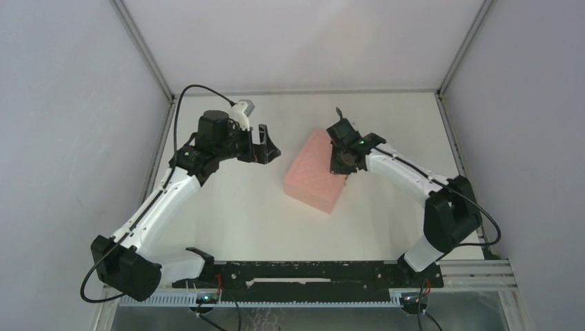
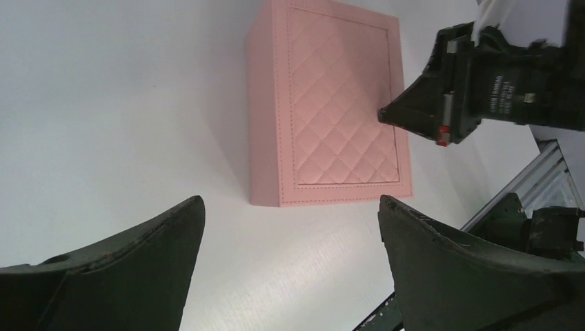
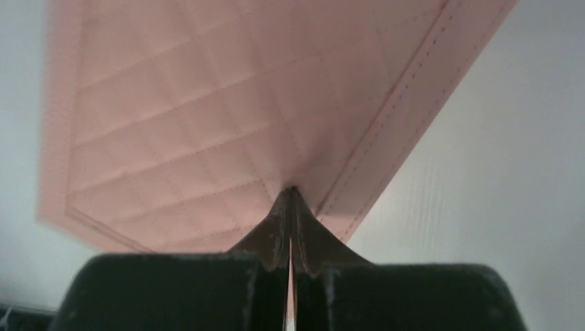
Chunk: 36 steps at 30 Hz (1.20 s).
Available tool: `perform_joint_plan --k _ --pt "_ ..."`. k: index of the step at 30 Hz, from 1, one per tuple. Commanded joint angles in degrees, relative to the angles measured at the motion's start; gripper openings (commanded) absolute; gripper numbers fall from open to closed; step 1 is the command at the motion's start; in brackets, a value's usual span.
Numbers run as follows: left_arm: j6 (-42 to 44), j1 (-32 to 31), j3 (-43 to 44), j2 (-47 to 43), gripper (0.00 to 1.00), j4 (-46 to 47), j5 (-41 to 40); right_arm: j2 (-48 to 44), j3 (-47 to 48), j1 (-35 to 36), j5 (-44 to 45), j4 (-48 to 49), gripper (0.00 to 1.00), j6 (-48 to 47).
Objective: Organize the mixed jewelry
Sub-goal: Reset both arms
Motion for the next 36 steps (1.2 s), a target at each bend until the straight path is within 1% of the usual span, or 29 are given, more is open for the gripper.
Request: perform_joint_plan --k 1,3,9,12,13,14,16,18,19,20,21,23,25,27,31,36 --pt "0.53 2.12 0.43 -3.19 1.00 -0.09 -0.74 6.65 -7.01 1.30 -2.88 0.77 0.00 2.74" --pt "0.83 2.62 0.32 -3.10 1.00 -0.26 -0.64 5.33 -4.76 2.05 -1.63 -0.79 0.00 2.45" --pt "0.90 3.18 1.12 -3.00 1.00 -0.82 -1.36 -6.74 5.11 2.80 3.43 -2.39 0.00 0.15" --pt "1.38 3.39 2.10 -3.70 1.00 -1.88 -3.49 -12.13 7.04 2.02 7.53 -1.85 0.08 -0.46" --pt "1.75 3.52 2.67 -4.22 1.00 -2.71 -4.76 -14.75 7.05 1.32 9.68 -1.26 0.14 -0.75" --pt "2.22 3.68 2.86 -4.93 1.00 -3.05 -6.06 -16.20 6.90 0.56 11.48 -0.93 0.22 -0.78" --pt "2.44 4.15 2.63 -6.74 1.00 -3.10 -9.83 -21.43 5.81 -1.51 15.42 0.17 0.42 -0.95" --pt "-0.35 4.76 2.31 -8.53 1.00 -2.88 -17.03 -26.51 3.62 -4.57 19.11 1.58 0.61 -0.94" --pt "-2.60 5.34 3.22 -8.87 1.00 -4.53 -21.39 -28.96 2.29 -6.19 20.85 2.15 0.70 -0.77" --pt "-3.52 6.23 4.62 -8.69 1.00 -6.39 -22.45 -31.47 0.72 -8.19 22.25 2.51 0.75 -0.40" --pt "-3.58 7.12 6.17 -8.41 1.00 -8.51 -23.11 -33.69 -0.28 -10.07 24.15 2.70 0.85 0.25" --pt "-3.85 7.83 8.31 -7.98 1.00 -11.51 -27.86 -38.43 -2.78 -13.66 29.26 2.49 0.98 1.75" --pt "-4.27 8.11 9.05 -8.36 1.00 -12.95 -32.75 -42.67 -5.57 -15.88 34.91 2.48 0.99 3.50" --pt "-3.70 8.34 8.50 -9.59 1.00 -12.92 -35.82 -46.48 -8.47 -18.22 37.96 3.48 1.00 3.92" --pt "-3.25 8.54 6.48 -12.27 1.00 -11.90 -38.35 -51.21 -12.43 -22.22 36.85 6.18 1.00 2.06" --pt "-3.67 8.50 4.25 -13.92 1.00 -10.27 -38.98 -51.09 -12.84 -24.32 34.48 6.62 0.99 1.24"
